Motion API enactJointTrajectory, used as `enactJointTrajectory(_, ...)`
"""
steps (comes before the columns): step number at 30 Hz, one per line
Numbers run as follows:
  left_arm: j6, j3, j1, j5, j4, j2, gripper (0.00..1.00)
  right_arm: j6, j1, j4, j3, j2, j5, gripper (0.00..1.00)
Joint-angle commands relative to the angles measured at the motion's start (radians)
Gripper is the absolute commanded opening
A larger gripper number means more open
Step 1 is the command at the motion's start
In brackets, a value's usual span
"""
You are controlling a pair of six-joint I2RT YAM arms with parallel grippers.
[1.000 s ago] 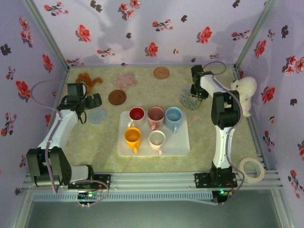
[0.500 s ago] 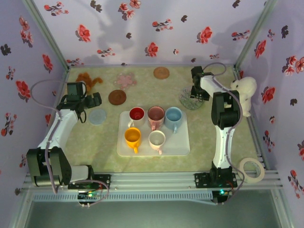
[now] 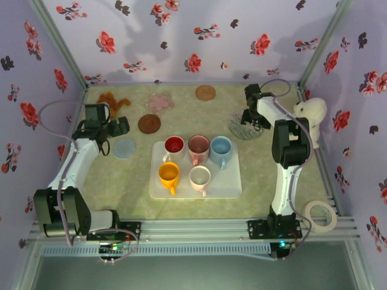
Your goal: Place the cup by the coaster
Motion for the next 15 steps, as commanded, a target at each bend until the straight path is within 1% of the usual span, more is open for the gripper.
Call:
enactJointTrajectory(1, 0.004, 0.046, -0.003, 0.017, -0.02, 0.01, 1.0, -0.011, 0.0, 0.013, -0.026, -0.074, -0.037, 0.87)
enactJointTrajectory(3, 0.003, 0.057, -0.004, 0.018, -0.025, 0.014, 0.99, -0.016, 0.004, 0.027, -0.045, -0.106, -0.06, 0.92)
enactJointTrajectory(4, 0.002, 0.065, -0.004, 0.02, -0.029, 0.015, 0.99, -0.019, 0.008, 0.038, -0.06, -0.127, -0.074, 0.99)
enactJointTrajectory(10, -0.005, 0.138, -0.009, 0.052, -0.073, 0.046, 0.99, -0.034, 0.041, 0.132, -0.195, -0.278, -0.133, 0.99)
enactJointTrajectory(15, -0.015, 0.216, -0.025, 0.063, -0.136, 0.122, 0.99, -0.018, 0.063, 0.157, -0.285, -0.371, -0.15, 0.99)
